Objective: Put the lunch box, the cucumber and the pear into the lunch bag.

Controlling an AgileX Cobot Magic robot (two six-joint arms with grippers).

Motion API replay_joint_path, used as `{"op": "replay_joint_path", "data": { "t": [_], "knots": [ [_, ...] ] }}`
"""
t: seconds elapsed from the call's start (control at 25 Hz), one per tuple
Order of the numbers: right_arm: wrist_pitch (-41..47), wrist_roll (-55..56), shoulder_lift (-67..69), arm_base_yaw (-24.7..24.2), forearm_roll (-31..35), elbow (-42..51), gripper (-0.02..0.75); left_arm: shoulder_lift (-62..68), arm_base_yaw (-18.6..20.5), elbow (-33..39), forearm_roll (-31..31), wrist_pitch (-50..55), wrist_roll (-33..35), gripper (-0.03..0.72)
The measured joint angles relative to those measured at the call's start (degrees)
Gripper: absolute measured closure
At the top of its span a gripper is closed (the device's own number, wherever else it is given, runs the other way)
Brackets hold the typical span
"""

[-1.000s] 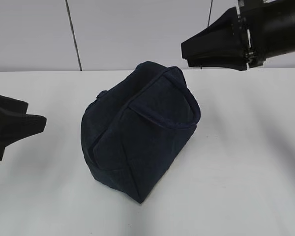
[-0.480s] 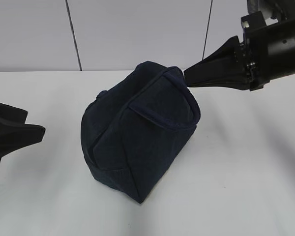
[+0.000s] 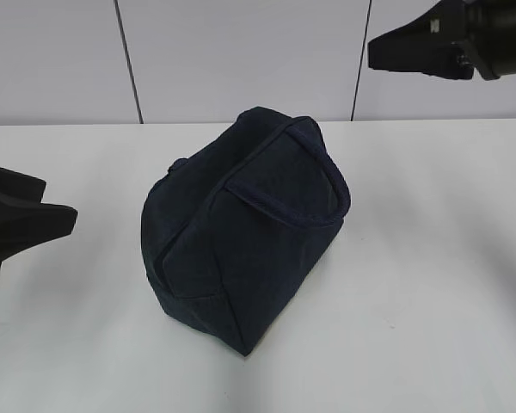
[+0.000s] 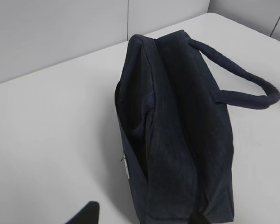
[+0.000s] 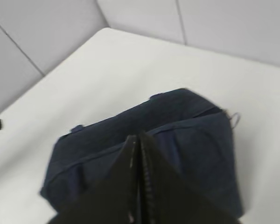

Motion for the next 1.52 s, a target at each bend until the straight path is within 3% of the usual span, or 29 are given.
{"op": "replay_joint_path", "data": {
  "t": [0.28, 0.48, 0.64, 0.8, 1.04, 1.16, 1.24, 1.32, 1.4, 1.52],
  "knots": [
    [22.59, -15.60, 0.00, 0.00, 0.00, 0.36, 0.738, 0.00, 0.00, 0.00, 0.05, -0.96, -0.05, 0.337],
    [42.88, -17.24, -0.49, 0.00, 0.23, 3.70, 0.738, 0.00, 0.00, 0.00, 0.05, -1.82, -0.05, 0.337],
    [44.03, -14.68, -1.74, 0.00, 4.50, 9.73, 0.738, 0.00, 0.00, 0.00, 0.05, -1.99, -0.05, 0.337],
    [44.43, -14.32, -2.24, 0.58, 2.01, 15.83, 0.738, 0.00, 0.00, 0.00, 0.05, -2.05, -0.05, 0.337],
    [61.12, -29.62, -5.02, 3.89, 2.48, 19.19, 0.738, 0.00, 0.00, 0.00, 0.05, -2.17, -0.05, 0.337],
    [69.35, -33.74, -5.21, 6.16, 10.19, 18.36, 0.738, 0.00, 0.00, 0.00, 0.05, -2.42, -0.05, 0.337],
    [69.44, -34.43, -5.67, 6.58, 21.19, 17.53, 0.738, 0.00, 0.00, -0.03, 0.00, -2.56, -0.05, 0.337],
    [62.74, -35.17, -6.59, 6.67, 32.73, 18.38, 0.738, 0.00, 0.00, -0.03, 0.00, -2.78, -0.05, 0.337],
    [53.61, -35.47, -8.40, 8.48, 35.80, 20.35, 0.738, 0.00, 0.00, -0.03, 0.00, -2.78, -0.05, 0.337],
    [52.03, -35.47, -12.87, 14.41, 34.59, 22.43, 0.738, 0.00, 0.00, -0.03, 0.00, -2.65, -0.05, 0.337]
  ]
}}
